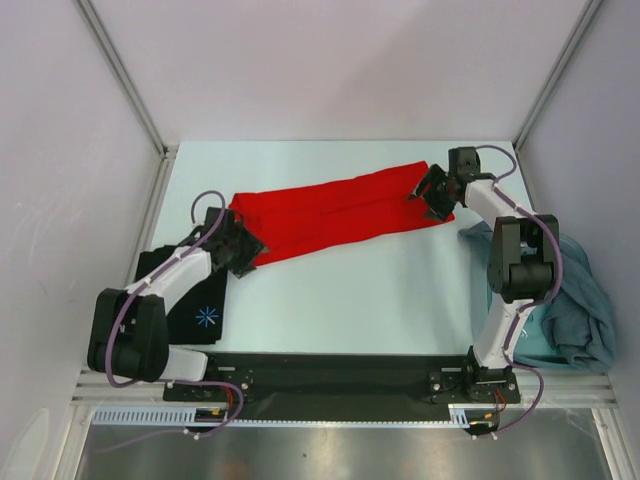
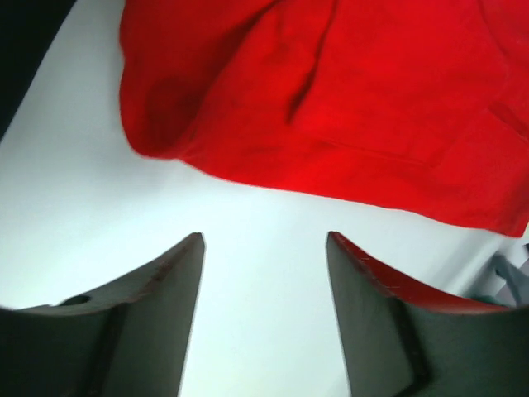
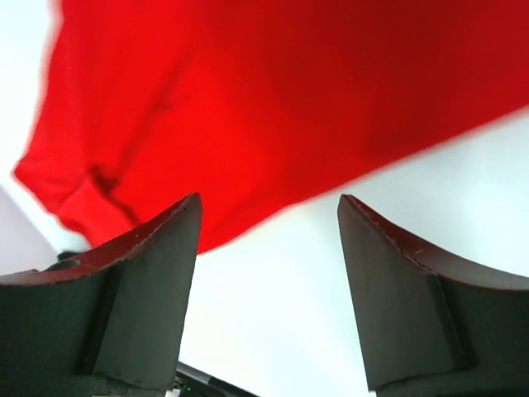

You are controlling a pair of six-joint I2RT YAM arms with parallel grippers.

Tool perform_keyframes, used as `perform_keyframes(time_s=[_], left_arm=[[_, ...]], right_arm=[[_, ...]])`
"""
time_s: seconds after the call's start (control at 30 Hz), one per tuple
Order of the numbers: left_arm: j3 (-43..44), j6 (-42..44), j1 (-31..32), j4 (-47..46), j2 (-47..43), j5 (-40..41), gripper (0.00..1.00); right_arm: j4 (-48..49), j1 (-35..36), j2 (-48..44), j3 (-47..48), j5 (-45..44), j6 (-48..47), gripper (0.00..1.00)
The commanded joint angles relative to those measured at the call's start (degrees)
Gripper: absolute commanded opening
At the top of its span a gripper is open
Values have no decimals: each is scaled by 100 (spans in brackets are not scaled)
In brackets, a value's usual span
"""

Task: Fold and stack the t-shirts
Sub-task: Fold the tshirt

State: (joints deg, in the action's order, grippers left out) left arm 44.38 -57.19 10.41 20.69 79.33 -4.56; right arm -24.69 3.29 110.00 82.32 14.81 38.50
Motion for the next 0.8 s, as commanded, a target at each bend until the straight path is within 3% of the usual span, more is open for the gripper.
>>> perform_keyframes(time_s=[0.0,0.13,0.3,0.77], left_arm=[[-236,-950,162,-188,-313,437,69],[-920,-1794,206,-617,-409,762,75],[-1054,-2226,224,-759,-287,1079,77],[-440,-2648,259,-618,671,1537,64]], right_arm=[[139,-196,-84,-295,-628,281,71],[350,-513,-83,-550,-575,290,70],[377,-671,83,-542,-663,140,72],[377,-672,646,-340,-786,131,64]])
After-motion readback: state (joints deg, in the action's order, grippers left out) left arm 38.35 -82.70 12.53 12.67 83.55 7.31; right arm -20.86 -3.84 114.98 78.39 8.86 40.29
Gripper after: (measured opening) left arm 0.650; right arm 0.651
